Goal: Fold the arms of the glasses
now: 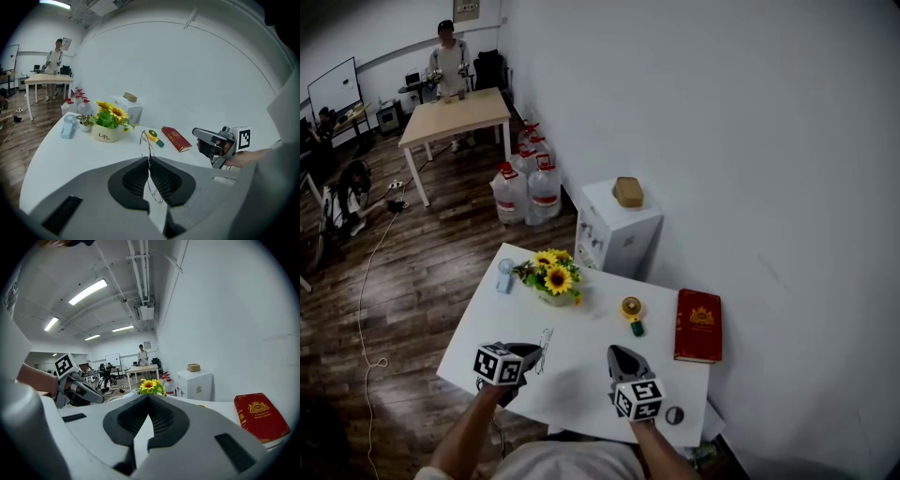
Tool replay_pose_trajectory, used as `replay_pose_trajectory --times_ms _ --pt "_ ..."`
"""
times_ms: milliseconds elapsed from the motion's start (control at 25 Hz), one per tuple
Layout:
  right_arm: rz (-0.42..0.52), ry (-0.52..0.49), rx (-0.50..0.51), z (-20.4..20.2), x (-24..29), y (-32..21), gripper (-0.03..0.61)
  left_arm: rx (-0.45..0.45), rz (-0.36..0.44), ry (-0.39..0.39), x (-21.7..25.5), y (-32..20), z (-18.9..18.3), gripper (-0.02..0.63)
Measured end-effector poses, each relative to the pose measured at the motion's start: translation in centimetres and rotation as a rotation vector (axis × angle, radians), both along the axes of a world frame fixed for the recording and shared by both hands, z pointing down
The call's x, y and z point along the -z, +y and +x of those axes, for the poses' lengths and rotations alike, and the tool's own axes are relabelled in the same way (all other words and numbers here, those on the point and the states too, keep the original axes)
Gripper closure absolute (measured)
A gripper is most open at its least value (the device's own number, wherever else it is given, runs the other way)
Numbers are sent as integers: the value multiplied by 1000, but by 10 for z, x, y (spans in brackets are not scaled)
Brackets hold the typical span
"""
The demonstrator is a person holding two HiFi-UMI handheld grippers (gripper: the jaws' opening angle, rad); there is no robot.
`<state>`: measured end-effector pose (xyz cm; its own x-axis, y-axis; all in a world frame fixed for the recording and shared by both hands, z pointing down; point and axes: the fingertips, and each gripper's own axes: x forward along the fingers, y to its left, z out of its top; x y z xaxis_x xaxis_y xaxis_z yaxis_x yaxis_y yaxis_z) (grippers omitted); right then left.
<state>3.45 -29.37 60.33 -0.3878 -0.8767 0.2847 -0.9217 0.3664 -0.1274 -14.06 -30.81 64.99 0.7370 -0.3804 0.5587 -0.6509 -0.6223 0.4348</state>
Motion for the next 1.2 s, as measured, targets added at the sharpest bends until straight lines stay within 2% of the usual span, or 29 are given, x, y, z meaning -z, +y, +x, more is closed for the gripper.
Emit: replay_pose_trajectory --times_ms 480,1200 --pt "-5 2 -38 14 0 7 578 -5 5 -1 -1 1 5 601" --pt "-7 3 -42 13 0 5 580 -17 -10 7 -6 -1 10 601"
